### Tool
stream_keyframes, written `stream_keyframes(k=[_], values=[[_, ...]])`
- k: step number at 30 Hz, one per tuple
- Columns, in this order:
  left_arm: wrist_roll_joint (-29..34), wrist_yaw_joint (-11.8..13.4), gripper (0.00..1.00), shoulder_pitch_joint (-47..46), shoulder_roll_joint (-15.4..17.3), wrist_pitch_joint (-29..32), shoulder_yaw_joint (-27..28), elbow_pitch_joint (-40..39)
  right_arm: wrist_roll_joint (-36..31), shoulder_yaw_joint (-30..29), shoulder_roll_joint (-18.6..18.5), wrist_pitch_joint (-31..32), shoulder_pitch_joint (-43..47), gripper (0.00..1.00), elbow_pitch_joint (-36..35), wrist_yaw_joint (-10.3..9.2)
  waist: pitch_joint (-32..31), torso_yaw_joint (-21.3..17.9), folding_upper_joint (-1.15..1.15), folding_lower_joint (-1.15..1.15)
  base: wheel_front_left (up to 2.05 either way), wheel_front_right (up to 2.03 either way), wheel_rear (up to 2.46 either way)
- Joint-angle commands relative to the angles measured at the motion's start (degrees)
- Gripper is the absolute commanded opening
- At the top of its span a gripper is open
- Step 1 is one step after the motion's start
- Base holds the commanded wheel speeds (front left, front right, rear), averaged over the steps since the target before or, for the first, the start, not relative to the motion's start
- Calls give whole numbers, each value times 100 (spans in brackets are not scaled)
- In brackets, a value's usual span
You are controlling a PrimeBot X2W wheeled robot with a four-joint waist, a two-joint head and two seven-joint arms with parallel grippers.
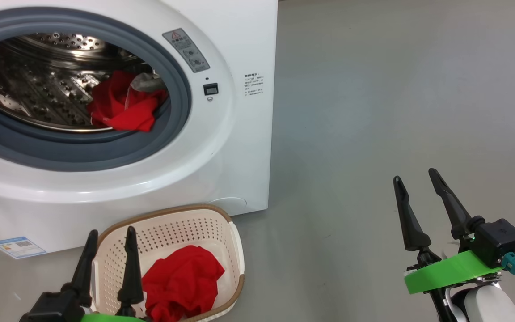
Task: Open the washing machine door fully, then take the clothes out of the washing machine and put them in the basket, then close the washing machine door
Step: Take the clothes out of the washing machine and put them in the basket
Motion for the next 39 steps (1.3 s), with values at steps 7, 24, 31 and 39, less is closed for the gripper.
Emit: stream_keyframes(k=[7,24,31,39], values=[[-133,66,100,-97,73,-35,166,-153,16,134,-4,-36,-54,100,-144,28,57,22,0,0,0,0,0],[-399,58,100,-920,120,104,175,25,22,147,-4,-36,-215,100,-182,28,641,220,0,0,0,0,0],[-590,-19,100,-1698,222,133,294,419,13,172,-4,-36,-382,100,-228,28,1070,254,0,0,0,0,0],[-333,50,100,-2661,474,69,258,934,-34,202,-4,-36,-574,100,-275,28,1572,190,0,0,0,0,0]])
